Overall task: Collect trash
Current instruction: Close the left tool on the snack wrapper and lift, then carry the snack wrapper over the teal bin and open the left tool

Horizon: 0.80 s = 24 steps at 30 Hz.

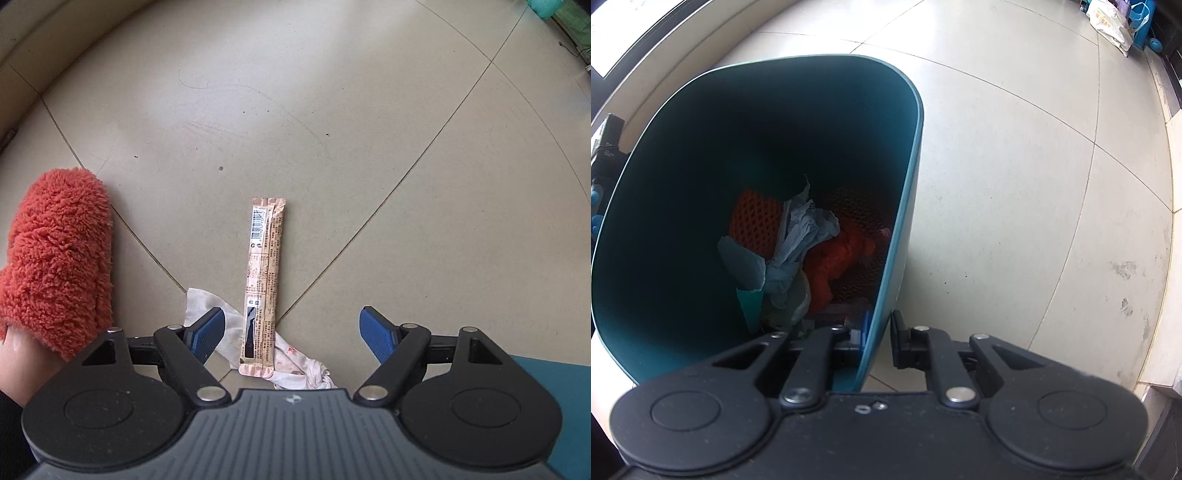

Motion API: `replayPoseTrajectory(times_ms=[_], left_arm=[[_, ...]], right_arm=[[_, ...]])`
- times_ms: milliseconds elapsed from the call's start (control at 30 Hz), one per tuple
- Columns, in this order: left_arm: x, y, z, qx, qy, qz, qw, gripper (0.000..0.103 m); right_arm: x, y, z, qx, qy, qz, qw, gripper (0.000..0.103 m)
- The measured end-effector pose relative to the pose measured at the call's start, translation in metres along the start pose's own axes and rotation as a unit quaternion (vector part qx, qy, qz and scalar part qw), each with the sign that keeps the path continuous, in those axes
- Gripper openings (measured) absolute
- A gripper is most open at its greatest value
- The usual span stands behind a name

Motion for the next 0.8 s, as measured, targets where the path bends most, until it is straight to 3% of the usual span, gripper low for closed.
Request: replayPoseTrajectory(times_ms=[267, 333, 633, 767, 800], left_arm=[[0.009, -0.008, -0.041, 0.020, -0.037, -0.003, 0.9991, 0.079], [0.011, -0.009, -0.044, 0.024, -0.038, -0.004, 0.9990, 0.067], [0.024, -0.006, -0.065, 0.056, -0.049, 0.003, 0.9972, 0.040], [0.025, -0.003, -0.065, 0.052, -0.052, -0.005, 0.9972, 0.030], [0.023, -0.003, -0.066, 0.052, -0.055, -0.008, 0.9971, 0.023]], right_arm=[[0.004, -0.006, -0.014, 0.014, -0.002, -0.007, 1.000, 0.010], [0.005, -0.006, -0.016, 0.016, -0.002, -0.008, 1.000, 0.010], [-0.002, -0.008, -0.017, 0.018, -0.010, -0.013, 1.000, 0.011], [-0.002, -0.008, -0.018, 0.018, -0.009, -0.013, 1.000, 0.010], [-0.002, -0.008, -0.018, 0.018, -0.009, -0.013, 1.000, 0.010]])
Point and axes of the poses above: each gripper's, at about its wrist camera, not at the fingertips, and z roughly against the way its jaws point, x to its left, y to its underside, the point moved 8 cm from there along -z, roughly the way its jaws point, and after that the axes turned 15 degrees about x, right-handed, at the moved point
